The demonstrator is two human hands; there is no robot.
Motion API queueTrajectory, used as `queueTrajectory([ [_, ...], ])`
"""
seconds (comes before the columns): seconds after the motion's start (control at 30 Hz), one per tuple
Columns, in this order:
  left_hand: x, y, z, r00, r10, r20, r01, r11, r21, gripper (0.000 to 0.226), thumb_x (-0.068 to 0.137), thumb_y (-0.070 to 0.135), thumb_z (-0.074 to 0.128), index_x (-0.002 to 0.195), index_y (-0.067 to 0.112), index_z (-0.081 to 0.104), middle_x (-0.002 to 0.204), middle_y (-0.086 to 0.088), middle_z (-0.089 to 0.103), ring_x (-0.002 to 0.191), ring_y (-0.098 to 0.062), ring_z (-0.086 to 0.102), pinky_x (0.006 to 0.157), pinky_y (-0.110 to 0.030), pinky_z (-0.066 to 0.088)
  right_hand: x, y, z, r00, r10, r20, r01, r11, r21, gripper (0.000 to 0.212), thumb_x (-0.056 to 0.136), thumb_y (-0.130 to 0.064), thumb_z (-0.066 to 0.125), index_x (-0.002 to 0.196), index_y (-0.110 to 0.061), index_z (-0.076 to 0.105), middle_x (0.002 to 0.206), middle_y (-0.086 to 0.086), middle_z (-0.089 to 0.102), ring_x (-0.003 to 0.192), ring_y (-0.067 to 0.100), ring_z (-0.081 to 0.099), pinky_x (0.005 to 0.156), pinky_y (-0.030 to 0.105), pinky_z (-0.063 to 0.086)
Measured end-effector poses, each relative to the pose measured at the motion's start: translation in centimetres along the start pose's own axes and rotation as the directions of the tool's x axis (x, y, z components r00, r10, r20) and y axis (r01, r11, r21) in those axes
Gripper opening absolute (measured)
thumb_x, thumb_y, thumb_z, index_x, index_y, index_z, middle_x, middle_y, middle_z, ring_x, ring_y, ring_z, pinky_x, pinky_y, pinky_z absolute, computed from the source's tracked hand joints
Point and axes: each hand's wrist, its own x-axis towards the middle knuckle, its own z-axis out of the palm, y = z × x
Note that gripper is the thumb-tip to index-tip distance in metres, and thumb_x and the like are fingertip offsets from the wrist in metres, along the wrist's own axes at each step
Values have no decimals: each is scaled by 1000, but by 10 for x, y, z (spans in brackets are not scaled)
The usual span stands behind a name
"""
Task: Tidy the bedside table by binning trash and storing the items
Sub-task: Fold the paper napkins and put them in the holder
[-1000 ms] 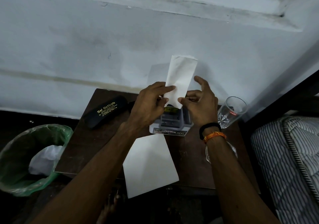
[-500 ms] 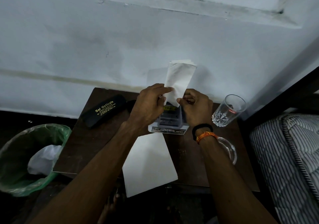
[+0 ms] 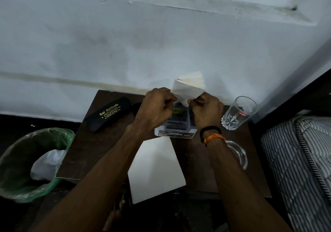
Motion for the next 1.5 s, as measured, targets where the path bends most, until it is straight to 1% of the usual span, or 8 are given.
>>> queueTrajectory([
  [0.17, 2, 3, -3, 1000, -19, -19, 18, 1000, -21, 23, 88, 5, 63, 107, 6, 76, 108, -9, 74, 96, -24, 68, 91, -38, 55, 2, -7, -2, 1000, 10, -3, -10, 1000, 16, 22, 75, -17, 77, 69, -31, 61, 71, -9, 69, 74, 14, 69, 71, 34, 59],
  [0.3, 4, 3, -4, 999, -41, 0, 41, 998, -38, 22, 88, 5, 63, 105, 6, 77, 110, -8, 75, 99, -21, 68, 94, -37, 54, 2, -6, -1, 1000, 20, 16, -19, 999, -32, 28, 78, -16, 74, 62, -20, 52, 66, -3, 65, 70, 20, 66, 66, 37, 57],
  [0.53, 6, 2, -1, 999, -49, 18, 50, 998, -36, 23, 88, 3, 62, 106, 6, 76, 111, -8, 75, 101, -21, 68, 96, -34, 53, 3, -4, 4, 994, 27, 109, -18, 996, -82, 26, 88, -14, 68, 72, 2, 55, 76, 17, 64, 78, 32, 61, 71, 40, 52],
  [0.73, 6, 1, 1, 998, -54, 14, 54, 998, -23, 25, 87, 2, 60, 106, 5, 76, 111, -9, 75, 102, -22, 69, 97, -34, 53, 1, -6, 3, 981, 39, 191, -21, 995, -93, 10, 81, -13, 74, 81, -11, 64, 79, 5, 71, 80, 25, 65, 72, 33, 52],
  [1.03, 7, 1, 0, 998, -65, 13, 65, 997, -33, 25, 88, 2, 59, 105, 5, 76, 109, -9, 75, 101, -22, 68, 97, -38, 53, 7, -3, 9, 984, -14, 177, 44, 984, -171, 25, 82, -16, 77, 104, -6, 72, 111, 10, 60, 90, 26, 66, 83, 32, 52],
  [1.17, 7, -3, 1, 997, -79, 17, 79, 997, -18, 25, 87, 2, 59, 105, 6, 76, 110, -8, 75, 104, -23, 67, 97, -38, 52, 6, -3, 11, 980, -12, 196, 50, 980, -191, 24, 80, -21, 79, 97, -8, 68, 95, 9, 71, 89, 27, 67, 81, 38, 54],
  [1.3, 7, -5, 5, 997, -66, 48, 64, 997, 43, 26, 88, 4, 58, 108, 8, 75, 112, -8, 73, 106, -25, 63, 95, -40, 51, 4, -5, 9, 978, -30, 209, 55, 992, -112, 36, 80, -9, 76, 114, -14, 65, 104, 6, 73, 89, 25, 69, 84, 41, 56],
  [1.5, 7, -4, 5, 997, -59, 52, 57, 998, 40, 25, 87, 6, 59, 107, 9, 75, 109, -6, 73, 103, -23, 63, 93, -40, 51, 11, -4, 6, 966, -25, 256, 31, 999, -22, 39, 79, -2, 74, 114, -16, 65, 105, 3, 74, 82, 20, 70, 79, 32, 57],
])
